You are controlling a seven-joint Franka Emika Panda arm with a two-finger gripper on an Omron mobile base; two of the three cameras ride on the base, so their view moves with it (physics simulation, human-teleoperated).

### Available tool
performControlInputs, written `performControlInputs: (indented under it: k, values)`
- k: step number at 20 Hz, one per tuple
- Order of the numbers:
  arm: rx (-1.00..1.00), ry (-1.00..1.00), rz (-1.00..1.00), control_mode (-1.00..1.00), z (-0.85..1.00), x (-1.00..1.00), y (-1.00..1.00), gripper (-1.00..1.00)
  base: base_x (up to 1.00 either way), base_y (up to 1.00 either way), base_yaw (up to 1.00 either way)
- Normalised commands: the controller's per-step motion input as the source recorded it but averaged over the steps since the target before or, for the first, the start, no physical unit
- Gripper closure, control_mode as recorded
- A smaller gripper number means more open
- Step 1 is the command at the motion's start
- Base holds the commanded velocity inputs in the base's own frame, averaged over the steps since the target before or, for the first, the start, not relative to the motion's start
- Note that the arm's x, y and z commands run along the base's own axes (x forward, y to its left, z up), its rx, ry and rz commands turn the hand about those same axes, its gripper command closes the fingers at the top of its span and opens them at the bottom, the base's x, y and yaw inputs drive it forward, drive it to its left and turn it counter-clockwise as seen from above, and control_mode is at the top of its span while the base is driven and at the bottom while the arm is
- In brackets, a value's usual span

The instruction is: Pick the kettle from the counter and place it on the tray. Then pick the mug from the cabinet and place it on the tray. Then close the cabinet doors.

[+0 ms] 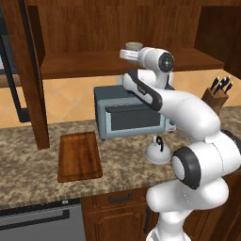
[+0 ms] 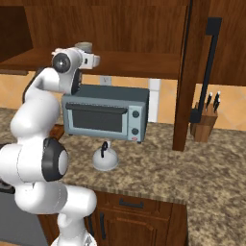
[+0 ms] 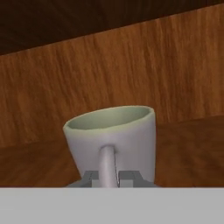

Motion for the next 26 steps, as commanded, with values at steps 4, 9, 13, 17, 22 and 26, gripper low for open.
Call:
performControlInputs:
  k: [4, 9, 13, 17, 22, 26]
  values:
    - [0.00, -0.05, 0.00, -1.00, -0.15, -0.80, 0.21, 1.00, 0.00, 0.00, 0.00]
    - [0.01, -0.01, 0.00, -1.00, -0.08, -0.80, 0.40, 1.00, 0.00, 0.00, 0.00]
    - [0.05, 0.00, 0.00, -1.00, 0.00, -0.67, 0.56, 1.00, 0.00, 0.00, 0.00]
    - [0.06, 0.03, -0.02, -1.00, -0.03, -0.66, 0.67, 1.00, 0.00, 0.00, 0.00]
    - [0.07, 0.00, -0.10, -1.00, -0.16, -0.54, 0.77, 1.00, 0.00, 0.00, 0.00]
    - [0.06, 0.00, -0.10, -1.00, -0.32, -0.52, 0.75, 1.00, 0.00, 0.00, 0.00]
